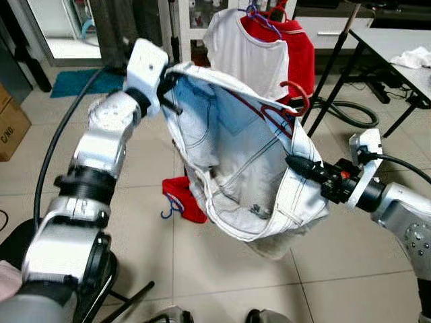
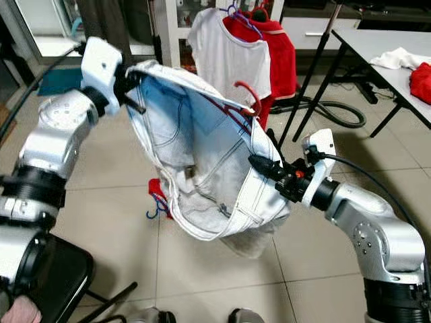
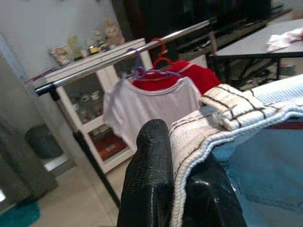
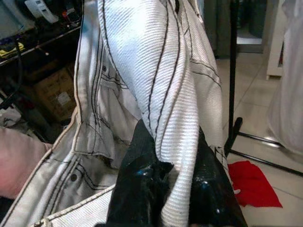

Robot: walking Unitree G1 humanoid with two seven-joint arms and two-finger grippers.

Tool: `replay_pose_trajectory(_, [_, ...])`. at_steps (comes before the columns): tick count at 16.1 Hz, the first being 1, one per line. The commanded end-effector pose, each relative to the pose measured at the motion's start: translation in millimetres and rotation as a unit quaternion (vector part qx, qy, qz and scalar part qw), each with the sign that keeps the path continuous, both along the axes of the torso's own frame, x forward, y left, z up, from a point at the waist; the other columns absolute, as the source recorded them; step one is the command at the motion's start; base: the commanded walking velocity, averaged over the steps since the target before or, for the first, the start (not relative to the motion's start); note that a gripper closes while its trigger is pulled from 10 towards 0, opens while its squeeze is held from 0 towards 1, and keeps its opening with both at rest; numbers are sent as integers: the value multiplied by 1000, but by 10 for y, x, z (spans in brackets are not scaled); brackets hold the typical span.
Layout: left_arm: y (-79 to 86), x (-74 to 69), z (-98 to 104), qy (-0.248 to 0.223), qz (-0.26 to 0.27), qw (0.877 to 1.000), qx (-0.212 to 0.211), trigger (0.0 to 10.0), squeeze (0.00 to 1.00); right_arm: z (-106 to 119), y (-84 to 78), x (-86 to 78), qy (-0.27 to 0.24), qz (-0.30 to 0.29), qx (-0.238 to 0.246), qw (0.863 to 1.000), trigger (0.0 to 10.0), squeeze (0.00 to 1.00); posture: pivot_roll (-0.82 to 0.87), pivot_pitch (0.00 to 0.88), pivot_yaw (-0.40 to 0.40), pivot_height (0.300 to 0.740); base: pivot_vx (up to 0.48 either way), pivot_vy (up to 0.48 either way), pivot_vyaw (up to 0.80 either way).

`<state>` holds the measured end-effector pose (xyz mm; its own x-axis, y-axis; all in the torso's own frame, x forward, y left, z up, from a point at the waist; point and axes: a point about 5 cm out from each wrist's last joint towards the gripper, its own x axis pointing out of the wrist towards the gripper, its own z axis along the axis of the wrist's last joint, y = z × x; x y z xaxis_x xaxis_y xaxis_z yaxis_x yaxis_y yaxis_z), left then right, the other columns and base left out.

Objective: Hang hanger

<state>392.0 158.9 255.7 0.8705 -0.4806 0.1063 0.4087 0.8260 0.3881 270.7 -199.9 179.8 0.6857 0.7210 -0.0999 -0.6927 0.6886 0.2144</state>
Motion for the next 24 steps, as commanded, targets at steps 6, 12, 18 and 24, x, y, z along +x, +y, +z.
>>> replay_pose_trajectory(6, [-248,-21,-8,1,-62,998,-21,0,0,-219,276,-41,78,3,-37,996,0,0,-142,1,5,740,0,0,0])
replay_pose_trajectory(12, [-350,-16,209,-2,-120,993,-21,0,0,-417,250,-11,109,-52,-89,989,0,0,-136,0,10,740,0,0,0])
replay_pose_trajectory(18, [-543,-257,-507,83,-117,990,11,0,0,199,282,264,37,-114,238,964,0,0,-128,0,21,740,0,0,0])
replay_pose_trajectory(24, [-517,-220,-1009,115,-31,992,34,0,0,461,412,243,-24,-47,270,962,0,0,-123,0,22,740,0,0,0])
